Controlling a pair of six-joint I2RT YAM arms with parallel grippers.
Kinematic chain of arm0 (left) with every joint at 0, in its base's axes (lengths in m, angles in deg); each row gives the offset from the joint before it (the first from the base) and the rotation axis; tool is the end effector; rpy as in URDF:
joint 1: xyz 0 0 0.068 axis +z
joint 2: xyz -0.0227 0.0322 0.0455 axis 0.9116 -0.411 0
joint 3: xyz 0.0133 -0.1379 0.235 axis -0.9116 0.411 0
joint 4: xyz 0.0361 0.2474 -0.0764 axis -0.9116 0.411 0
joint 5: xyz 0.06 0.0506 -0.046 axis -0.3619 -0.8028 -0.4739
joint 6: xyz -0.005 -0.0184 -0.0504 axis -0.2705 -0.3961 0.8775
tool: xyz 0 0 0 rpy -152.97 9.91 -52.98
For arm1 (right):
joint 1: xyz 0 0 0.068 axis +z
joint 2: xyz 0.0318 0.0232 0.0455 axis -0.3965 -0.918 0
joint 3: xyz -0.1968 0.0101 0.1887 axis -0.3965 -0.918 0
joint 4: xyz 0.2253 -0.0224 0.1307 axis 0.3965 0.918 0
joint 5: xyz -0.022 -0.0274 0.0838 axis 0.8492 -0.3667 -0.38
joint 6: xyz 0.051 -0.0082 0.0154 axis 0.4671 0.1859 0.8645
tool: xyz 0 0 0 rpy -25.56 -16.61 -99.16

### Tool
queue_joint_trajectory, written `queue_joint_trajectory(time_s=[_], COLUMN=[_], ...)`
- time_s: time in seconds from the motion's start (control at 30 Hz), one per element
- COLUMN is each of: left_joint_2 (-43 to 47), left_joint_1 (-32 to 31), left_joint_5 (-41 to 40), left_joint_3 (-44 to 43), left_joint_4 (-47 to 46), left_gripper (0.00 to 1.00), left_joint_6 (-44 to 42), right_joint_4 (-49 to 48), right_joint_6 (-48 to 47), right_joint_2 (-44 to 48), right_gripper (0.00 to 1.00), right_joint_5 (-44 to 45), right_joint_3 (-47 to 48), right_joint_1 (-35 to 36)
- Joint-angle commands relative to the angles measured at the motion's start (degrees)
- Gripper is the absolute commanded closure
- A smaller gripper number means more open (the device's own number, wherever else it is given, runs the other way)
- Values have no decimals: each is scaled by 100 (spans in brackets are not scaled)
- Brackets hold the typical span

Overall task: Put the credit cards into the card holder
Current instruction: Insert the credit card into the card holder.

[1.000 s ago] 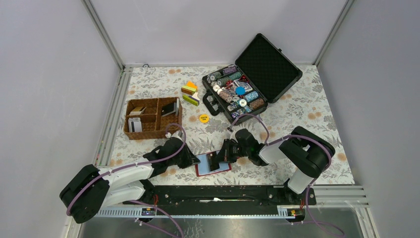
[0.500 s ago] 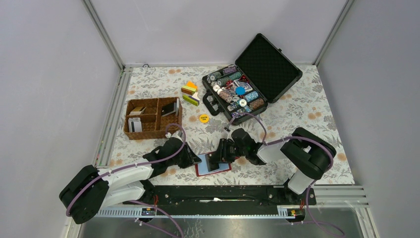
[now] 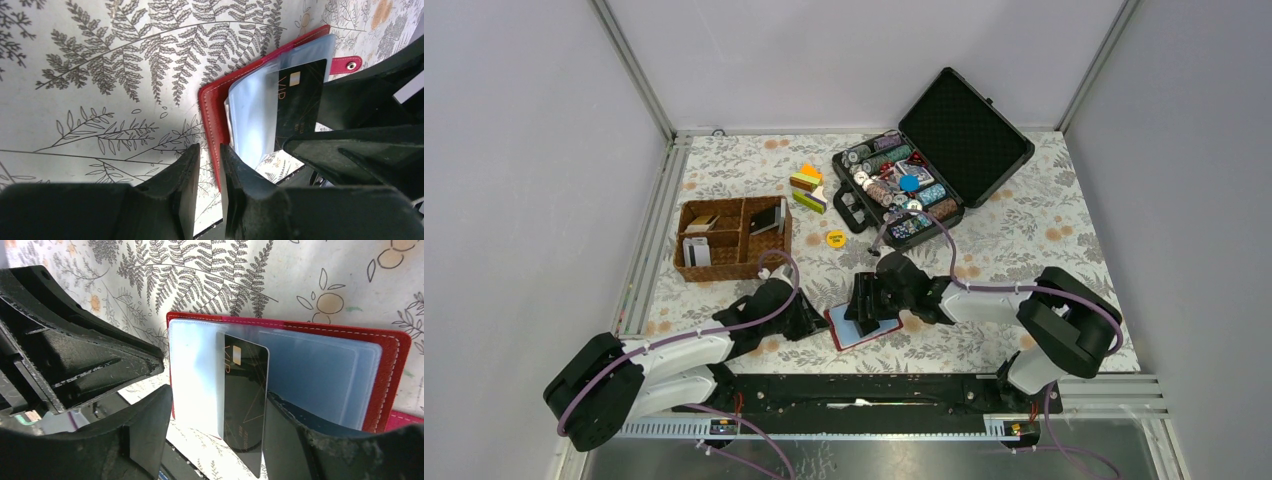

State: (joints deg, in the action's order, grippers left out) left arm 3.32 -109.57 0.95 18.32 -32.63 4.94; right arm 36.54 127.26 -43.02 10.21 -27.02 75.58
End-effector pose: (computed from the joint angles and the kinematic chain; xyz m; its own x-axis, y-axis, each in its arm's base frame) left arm 0.1255 -0.1255 0.1290 -0.8836 -0.4022 -0.2397 -0.1424 0.7185 -0.6808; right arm 0.1755 0.2372 0.1509 -0.8745 -0.0237 -0.4845 -0.3623 0.6962 0.6197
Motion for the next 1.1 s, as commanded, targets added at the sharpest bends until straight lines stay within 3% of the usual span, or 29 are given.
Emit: queue_joint_trajectory(time_s=[0.0,0.57,1.07], left_joint_2=[71,185,211], left_joint_1=[-18,-18,-20], left_joint_5=[-75,-39,5], left_joint_3=[73,82,46], left_joint_4=[-190,-266,-270], left_gripper=[76,75,75], left_joint_6=[33,42,34], right_joint_4=[1108,2138,2450], right_joint_6=[-615,-1793,-2079], right_joint_2=[-51,299,417], right_gripper=[31,19,11], right_joint_5=[851,1543,2167], right_joint_3=[202,887,958], right_joint_1=[156,499,499])
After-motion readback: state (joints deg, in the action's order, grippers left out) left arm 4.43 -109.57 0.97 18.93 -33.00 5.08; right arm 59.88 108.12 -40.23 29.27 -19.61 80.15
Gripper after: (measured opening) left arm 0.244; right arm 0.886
